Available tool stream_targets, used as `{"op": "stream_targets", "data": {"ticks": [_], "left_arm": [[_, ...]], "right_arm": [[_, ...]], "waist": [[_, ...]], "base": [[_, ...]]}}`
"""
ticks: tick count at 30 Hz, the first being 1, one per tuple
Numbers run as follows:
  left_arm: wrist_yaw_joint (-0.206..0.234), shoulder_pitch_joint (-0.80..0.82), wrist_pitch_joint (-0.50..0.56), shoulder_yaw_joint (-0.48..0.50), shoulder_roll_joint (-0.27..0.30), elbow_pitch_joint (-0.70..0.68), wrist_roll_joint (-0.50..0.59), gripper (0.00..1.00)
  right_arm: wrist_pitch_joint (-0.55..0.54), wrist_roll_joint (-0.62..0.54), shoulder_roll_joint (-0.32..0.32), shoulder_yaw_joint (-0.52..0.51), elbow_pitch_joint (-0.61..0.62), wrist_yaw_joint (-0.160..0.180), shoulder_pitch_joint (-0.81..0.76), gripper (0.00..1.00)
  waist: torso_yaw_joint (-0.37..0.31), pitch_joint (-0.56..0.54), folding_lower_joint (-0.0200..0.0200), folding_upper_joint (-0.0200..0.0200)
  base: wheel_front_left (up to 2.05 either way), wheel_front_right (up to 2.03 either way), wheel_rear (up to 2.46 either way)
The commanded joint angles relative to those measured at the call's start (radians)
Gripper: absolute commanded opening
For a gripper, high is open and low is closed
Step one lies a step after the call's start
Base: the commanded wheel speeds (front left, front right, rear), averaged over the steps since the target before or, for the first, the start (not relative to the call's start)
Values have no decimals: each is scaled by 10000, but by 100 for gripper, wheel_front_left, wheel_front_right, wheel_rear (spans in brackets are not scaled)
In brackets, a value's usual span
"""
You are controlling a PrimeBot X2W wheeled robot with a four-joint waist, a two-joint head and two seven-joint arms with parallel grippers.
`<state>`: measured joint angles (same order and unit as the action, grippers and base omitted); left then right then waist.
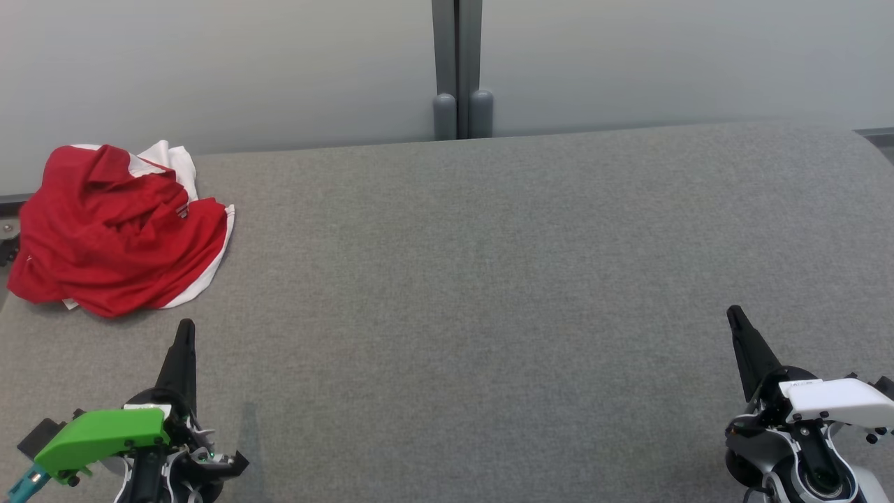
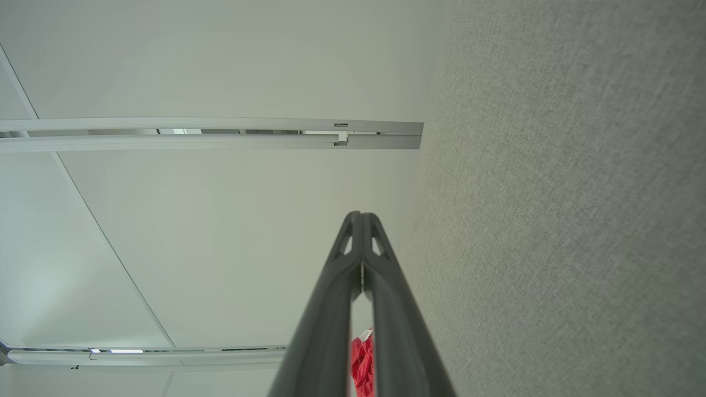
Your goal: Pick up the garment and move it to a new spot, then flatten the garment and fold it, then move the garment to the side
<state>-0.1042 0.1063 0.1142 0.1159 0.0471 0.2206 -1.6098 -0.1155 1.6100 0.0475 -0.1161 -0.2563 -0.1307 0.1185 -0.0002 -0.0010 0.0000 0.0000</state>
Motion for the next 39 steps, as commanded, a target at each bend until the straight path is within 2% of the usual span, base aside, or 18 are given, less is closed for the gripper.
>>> {"op": "stream_targets", "data": {"ticks": [1, 39], "left_arm": [[28, 120, 29, 10, 63, -32, -40, 0], [29, 119, 28, 10, 64, -32, -40, 0]], "right_arm": [[-36, 13, 57, -19, 35, 0, 67, 0], [-36, 12, 56, -19, 35, 0, 67, 0]], "waist": [[0, 0, 0, 0], [0, 0, 0, 0]], "base": [[0, 0, 0], [0, 0, 0]]}}
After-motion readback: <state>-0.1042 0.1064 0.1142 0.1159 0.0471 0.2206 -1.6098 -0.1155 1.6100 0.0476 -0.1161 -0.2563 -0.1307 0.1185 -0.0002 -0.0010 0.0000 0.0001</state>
